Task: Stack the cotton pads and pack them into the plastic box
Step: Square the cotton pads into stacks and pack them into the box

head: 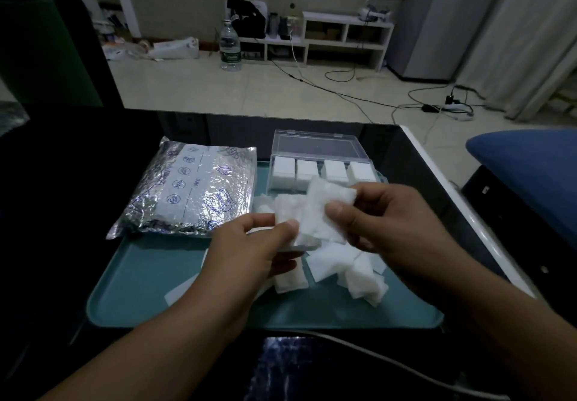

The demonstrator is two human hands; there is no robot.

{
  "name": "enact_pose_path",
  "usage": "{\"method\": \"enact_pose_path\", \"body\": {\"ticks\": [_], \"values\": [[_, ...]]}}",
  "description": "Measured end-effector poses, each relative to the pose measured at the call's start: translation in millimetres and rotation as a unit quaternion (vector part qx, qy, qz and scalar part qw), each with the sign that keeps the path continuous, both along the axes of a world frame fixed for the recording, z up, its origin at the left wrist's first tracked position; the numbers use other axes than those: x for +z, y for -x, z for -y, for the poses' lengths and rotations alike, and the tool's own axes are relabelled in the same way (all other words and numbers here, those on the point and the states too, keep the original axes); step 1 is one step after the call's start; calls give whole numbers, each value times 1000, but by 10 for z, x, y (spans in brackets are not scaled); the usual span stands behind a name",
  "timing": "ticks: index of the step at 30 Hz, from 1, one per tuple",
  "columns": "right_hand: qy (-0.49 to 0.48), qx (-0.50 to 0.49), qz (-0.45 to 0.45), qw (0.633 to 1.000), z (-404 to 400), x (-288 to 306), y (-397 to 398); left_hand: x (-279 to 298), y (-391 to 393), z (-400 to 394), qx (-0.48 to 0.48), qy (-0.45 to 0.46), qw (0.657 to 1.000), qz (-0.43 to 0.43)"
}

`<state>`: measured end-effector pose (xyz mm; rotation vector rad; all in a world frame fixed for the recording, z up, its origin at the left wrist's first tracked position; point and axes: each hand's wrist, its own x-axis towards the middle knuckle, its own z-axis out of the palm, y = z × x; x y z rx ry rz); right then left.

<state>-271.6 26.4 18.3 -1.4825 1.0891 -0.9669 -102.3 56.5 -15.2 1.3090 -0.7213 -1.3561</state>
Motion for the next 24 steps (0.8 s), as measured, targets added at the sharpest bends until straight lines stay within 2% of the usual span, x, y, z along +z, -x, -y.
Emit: {"method": "enact_pose_path", "body": {"ticks": [6, 16, 20, 24], "values": [[7, 2, -58, 998, 14, -102, -126, 26, 20, -39, -50, 14, 999, -7], [107, -66, -173, 977, 3, -170, -149, -7, -10, -22, -58, 8, 998, -14], [107, -81, -178, 975, -15, -186, -162, 2, -2, -10, -71, 5, 997, -31], [117, -80, -175, 974, -20, -188, -155, 9, 7, -28, -73, 35, 997, -7]]}}
